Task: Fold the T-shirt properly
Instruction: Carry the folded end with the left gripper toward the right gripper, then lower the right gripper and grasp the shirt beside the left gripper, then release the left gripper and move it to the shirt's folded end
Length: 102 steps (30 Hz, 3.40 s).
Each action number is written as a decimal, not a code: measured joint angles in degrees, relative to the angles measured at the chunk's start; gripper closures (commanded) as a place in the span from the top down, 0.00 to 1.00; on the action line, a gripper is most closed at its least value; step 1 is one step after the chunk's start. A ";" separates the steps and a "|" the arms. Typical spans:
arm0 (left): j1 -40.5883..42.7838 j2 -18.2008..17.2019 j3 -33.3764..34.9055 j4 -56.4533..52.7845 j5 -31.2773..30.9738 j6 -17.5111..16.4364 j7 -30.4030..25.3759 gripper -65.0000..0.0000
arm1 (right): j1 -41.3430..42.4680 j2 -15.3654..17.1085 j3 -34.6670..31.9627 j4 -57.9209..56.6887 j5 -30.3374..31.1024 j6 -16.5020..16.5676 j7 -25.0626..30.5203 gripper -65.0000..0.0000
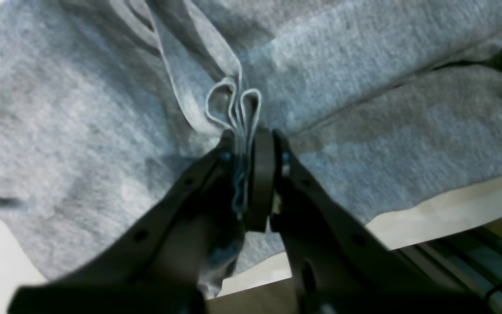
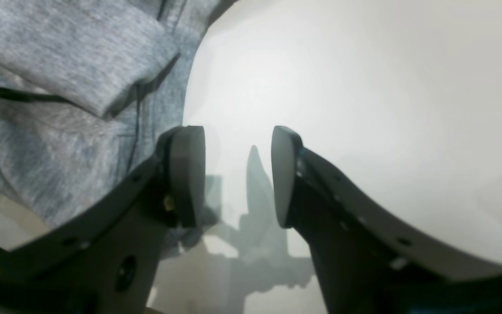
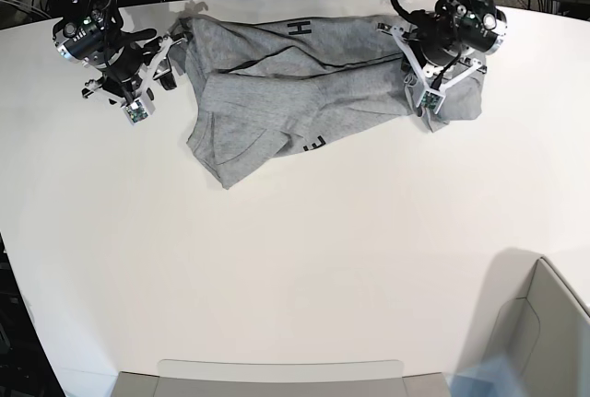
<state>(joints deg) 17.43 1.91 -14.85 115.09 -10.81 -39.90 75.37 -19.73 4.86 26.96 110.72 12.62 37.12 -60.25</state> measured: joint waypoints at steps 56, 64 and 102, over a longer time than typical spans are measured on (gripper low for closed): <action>-0.13 -7.91 23.43 -0.11 -0.17 -0.02 0.22 0.15 | 8.15 0.20 -32.70 -10.29 -0.39 0.37 0.02 0.11; -0.13 -7.82 23.43 -0.13 -0.37 -0.02 0.15 0.31 | 9.94 -0.15 -32.70 -15.61 1.40 0.17 1.16 0.16; -7.72 -0.79 -19.87 -4.07 -1.18 -0.02 1.75 0.00 | 15.10 -4.96 -32.54 -23.87 -2.25 0.63 4.09 0.01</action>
<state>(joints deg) 9.72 1.13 -34.72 111.02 -11.99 -39.92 77.12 -4.62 -0.10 -5.58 86.85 10.37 37.76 -56.16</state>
